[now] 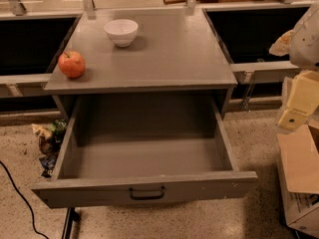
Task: Place apple into top drawer
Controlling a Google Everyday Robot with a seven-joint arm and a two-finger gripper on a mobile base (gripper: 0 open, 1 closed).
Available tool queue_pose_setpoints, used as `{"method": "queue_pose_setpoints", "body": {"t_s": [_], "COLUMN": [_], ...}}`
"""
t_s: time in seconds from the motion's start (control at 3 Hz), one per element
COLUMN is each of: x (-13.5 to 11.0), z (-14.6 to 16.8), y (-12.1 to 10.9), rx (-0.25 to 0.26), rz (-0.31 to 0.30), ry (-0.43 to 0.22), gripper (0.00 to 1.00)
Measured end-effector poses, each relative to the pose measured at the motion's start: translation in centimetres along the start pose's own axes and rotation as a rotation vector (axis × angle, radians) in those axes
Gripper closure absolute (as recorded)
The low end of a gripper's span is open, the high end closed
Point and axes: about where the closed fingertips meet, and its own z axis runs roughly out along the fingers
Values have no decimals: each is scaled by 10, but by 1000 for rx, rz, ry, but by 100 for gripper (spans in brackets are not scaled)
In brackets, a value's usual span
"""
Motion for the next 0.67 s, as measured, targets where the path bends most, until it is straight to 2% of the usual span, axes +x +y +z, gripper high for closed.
{"method": "queue_pose_setpoints", "body": {"t_s": [0.33, 0.67], "x": [-1, -22], "z": [0, 8], "y": [0, -16], "rx": [3, 37], "rz": [1, 61], "ry": [-2, -68], "gripper": [0, 0]}}
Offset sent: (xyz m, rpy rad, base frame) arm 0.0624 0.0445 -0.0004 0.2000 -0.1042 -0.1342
